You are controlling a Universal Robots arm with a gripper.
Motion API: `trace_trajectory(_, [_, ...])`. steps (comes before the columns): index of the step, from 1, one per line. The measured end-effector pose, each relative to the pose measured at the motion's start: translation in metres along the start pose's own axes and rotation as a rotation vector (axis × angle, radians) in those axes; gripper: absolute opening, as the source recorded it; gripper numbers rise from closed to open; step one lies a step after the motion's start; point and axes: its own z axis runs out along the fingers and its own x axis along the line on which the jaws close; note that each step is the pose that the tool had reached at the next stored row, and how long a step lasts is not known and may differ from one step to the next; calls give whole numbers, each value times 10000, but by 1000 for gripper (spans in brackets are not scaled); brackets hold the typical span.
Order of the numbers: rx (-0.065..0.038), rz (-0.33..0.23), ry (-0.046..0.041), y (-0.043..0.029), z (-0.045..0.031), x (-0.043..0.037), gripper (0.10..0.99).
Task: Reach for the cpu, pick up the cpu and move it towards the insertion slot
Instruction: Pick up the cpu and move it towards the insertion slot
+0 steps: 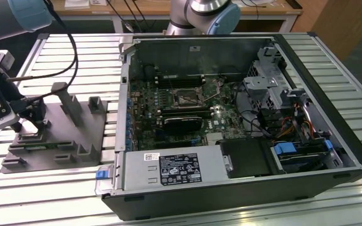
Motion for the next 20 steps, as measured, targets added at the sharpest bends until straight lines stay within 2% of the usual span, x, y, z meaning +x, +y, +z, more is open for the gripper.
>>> trace_trajectory(3, [-2,-1,-13,0,-14,3,541])
trace_trajectory(12, [1,-2,-19,-3,101,10,541])
trace_trajectory(18, [0,-1,-23,-3,105,9,541])
trace_trajectory(19, [-1,-2,-22,-3,105,9,553])
trace_trajectory(20, [0,-1,-21,-3,104,9,612])
